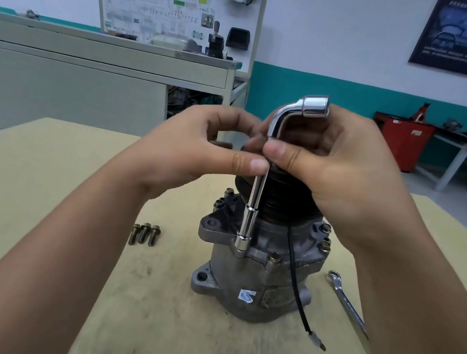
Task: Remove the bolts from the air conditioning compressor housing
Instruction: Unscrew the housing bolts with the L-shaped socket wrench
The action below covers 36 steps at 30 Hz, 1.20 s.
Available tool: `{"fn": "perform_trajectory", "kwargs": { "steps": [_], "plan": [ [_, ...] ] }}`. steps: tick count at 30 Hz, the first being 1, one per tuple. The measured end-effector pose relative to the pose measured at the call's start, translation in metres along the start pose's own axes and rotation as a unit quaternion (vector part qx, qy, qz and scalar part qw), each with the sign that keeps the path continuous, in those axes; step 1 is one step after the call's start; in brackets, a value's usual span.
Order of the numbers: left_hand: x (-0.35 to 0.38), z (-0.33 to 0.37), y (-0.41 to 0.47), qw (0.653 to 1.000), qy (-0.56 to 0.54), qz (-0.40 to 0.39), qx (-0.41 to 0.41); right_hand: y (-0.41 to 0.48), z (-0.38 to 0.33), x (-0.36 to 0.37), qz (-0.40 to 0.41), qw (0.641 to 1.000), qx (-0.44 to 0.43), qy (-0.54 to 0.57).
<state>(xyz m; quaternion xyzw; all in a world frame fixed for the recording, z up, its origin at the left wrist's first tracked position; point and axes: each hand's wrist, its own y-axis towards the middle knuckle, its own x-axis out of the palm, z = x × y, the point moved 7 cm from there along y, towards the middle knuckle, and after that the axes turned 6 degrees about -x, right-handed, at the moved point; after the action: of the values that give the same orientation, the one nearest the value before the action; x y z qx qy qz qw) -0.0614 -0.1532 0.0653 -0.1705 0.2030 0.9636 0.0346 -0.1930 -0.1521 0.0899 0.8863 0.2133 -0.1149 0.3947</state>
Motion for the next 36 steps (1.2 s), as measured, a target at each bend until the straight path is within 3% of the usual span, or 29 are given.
{"fn": "perform_trajectory", "kwargs": {
  "steps": [3, 9, 14, 19, 27, 36],
  "plan": [
    [0.009, -0.005, 0.000, 0.999, -0.025, -0.038, -0.004, 0.001, 0.006, -0.004, 0.016, 0.998, 0.021, -0.052],
    [0.019, -0.006, -0.005, 0.996, -0.039, -0.081, -0.001, 0.001, 0.007, -0.003, -0.008, 0.999, 0.033, -0.039],
    [0.013, -0.005, -0.005, 0.999, 0.014, -0.041, -0.010, -0.002, 0.006, -0.002, -0.029, 0.998, 0.035, -0.036],
    [0.007, -0.005, -0.004, 1.000, 0.029, -0.004, -0.012, -0.002, 0.005, -0.007, 0.018, 0.998, 0.040, -0.036],
    [0.009, -0.003, -0.003, 1.000, 0.020, 0.000, -0.014, -0.001, 0.006, -0.004, 0.070, 0.994, 0.037, -0.077],
    [0.011, -0.004, -0.005, 0.999, -0.006, -0.016, -0.028, 0.000, 0.006, -0.004, 0.053, 0.996, 0.031, -0.070]
  ]
}}
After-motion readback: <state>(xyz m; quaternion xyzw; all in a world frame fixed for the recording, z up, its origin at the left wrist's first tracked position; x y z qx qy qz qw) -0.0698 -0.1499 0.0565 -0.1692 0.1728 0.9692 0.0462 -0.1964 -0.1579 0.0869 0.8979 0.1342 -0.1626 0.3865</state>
